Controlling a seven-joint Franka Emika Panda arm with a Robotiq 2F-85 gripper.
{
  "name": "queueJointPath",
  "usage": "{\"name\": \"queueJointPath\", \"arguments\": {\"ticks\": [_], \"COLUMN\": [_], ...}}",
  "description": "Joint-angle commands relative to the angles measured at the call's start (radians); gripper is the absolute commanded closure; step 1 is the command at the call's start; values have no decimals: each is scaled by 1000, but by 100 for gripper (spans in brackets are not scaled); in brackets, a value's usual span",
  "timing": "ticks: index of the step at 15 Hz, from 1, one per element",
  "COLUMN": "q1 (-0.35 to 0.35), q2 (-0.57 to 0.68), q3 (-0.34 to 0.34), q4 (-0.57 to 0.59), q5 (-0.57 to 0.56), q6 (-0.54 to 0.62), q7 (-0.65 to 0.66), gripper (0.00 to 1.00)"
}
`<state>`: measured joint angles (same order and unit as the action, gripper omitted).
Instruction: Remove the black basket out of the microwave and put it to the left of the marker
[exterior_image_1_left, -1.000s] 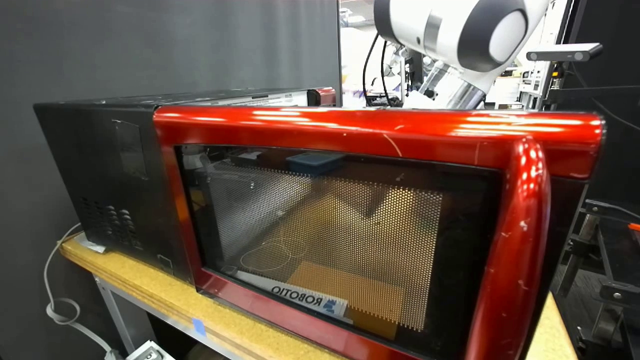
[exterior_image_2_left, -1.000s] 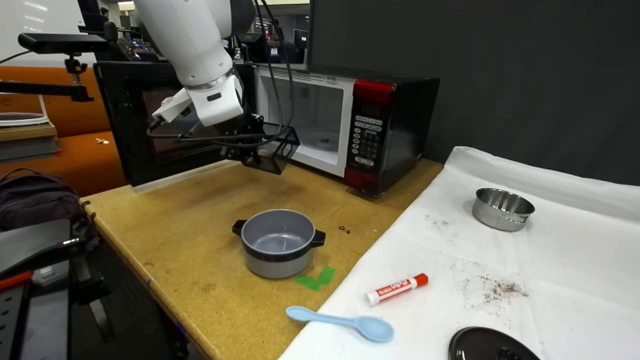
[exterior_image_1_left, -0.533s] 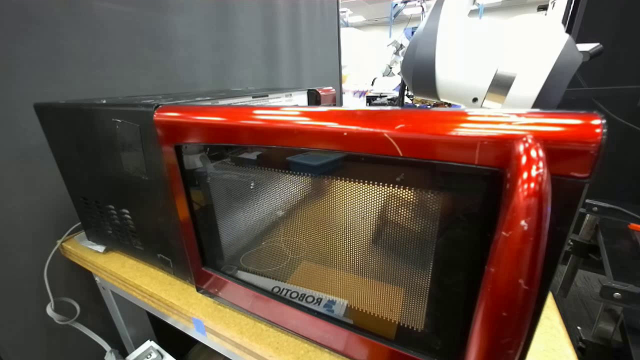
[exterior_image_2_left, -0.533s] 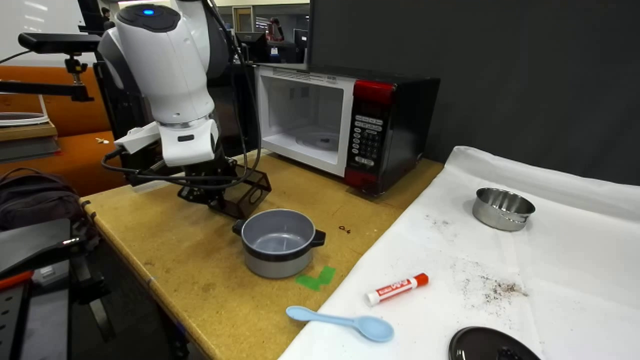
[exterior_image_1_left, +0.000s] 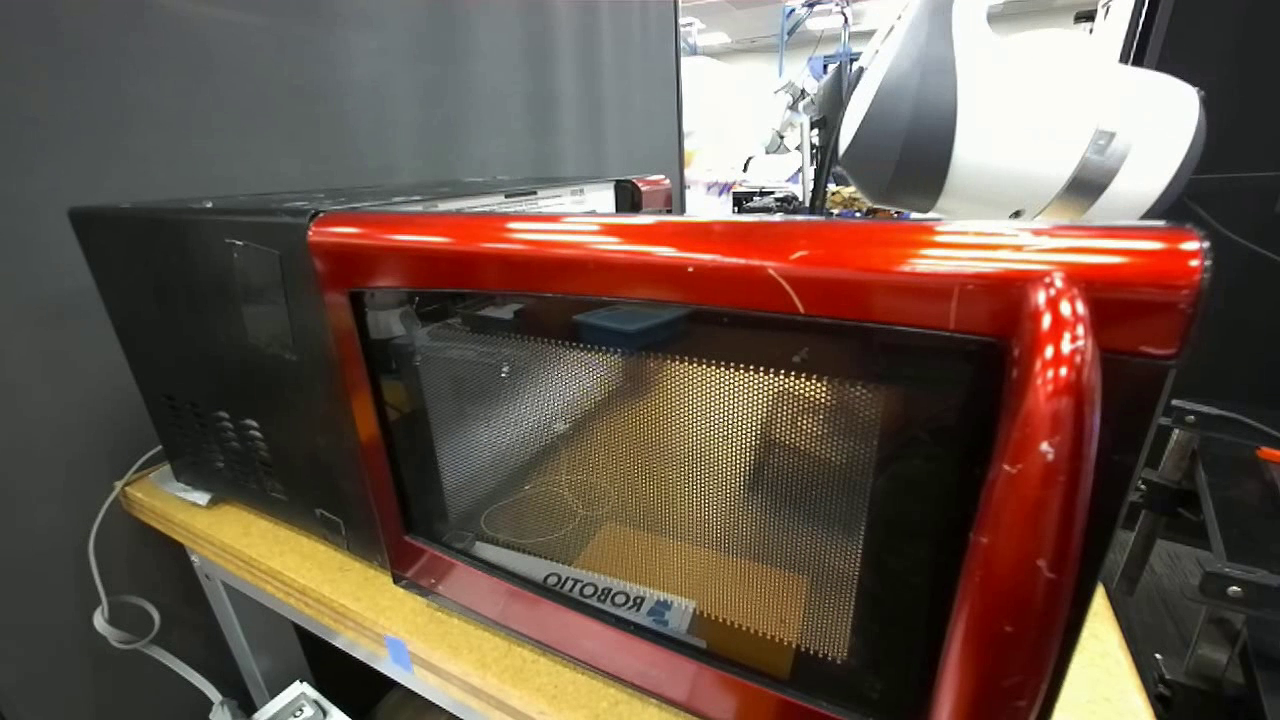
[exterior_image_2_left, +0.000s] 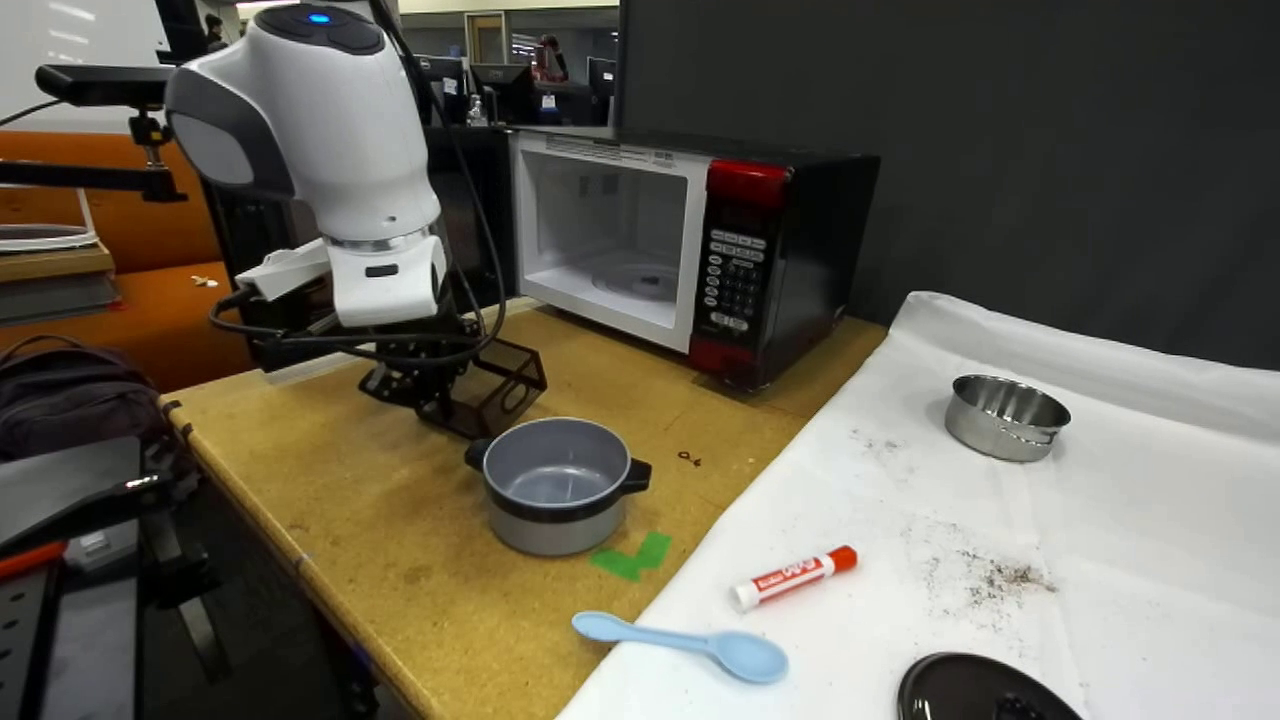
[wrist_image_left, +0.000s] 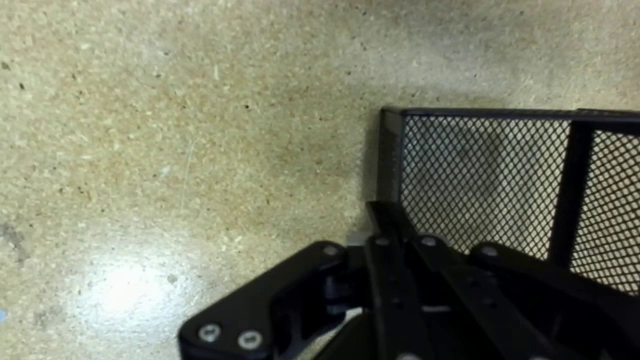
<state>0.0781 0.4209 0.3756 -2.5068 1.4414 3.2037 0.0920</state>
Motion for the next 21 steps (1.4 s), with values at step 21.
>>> {"name": "queueJointPath", "arguments": {"ticks": [21], "q1": [627], "q2": [-383], "q3": [-977], "q4": [-59], "q5": [-1207], "q6": [-365], "q7": [1064], "gripper": [99]}}
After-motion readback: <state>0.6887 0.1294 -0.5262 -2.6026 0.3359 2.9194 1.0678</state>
